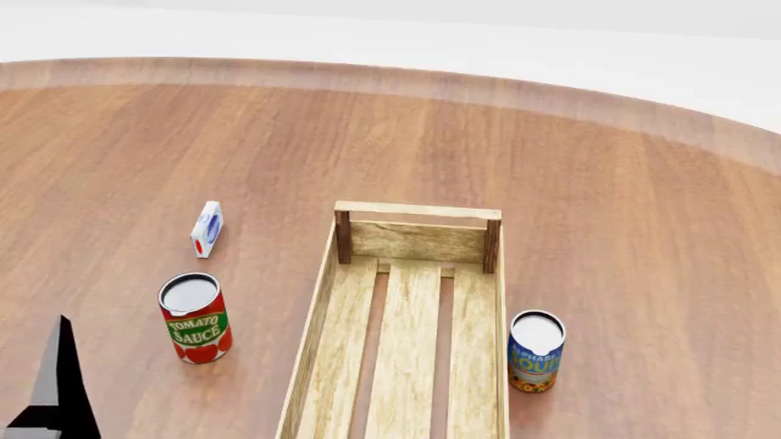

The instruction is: Pick up the butter and put it in the tray.

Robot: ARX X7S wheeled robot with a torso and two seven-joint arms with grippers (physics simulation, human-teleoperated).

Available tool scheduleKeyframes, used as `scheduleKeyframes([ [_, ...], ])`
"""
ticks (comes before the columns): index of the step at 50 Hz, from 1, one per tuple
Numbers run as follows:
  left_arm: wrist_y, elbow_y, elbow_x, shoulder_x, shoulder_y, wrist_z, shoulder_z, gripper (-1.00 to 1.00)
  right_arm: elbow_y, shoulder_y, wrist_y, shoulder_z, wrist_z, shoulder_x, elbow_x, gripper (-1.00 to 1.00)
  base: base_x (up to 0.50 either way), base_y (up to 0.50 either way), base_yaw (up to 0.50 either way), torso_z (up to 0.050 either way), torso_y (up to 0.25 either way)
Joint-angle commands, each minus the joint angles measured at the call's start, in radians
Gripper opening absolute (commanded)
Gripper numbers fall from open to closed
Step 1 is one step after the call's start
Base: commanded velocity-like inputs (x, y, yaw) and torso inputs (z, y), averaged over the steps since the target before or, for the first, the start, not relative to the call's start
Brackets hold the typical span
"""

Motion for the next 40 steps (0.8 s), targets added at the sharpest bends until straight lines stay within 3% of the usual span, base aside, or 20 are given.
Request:
scheduleKeyframes([
  [1,0.005,-0.004,0.001,-0.002,0.0,-0.003,0.006,1.0,0.016,0.123,0.079,-0.106,-0.066,-0.007,-0.049,1.0,0.0,0.0,0.0,0.0,0.0],
  [27,0.007,-0.007,-0.007,-0.012,-0.004,-0.014,0.008,1.0,0.074,0.444,0.219,-0.412,-0.234,-0.059,-0.279,1.0,0.0,0.0,0.0,0.0,0.0],
  [40,0.005,0.002,-0.009,-0.018,0.001,-0.022,0.011,1.0,0.087,0.459,0.187,-0.478,-0.241,-0.094,-0.321,1.0,0.0,0.0,0.0,0.0,0.0],
])
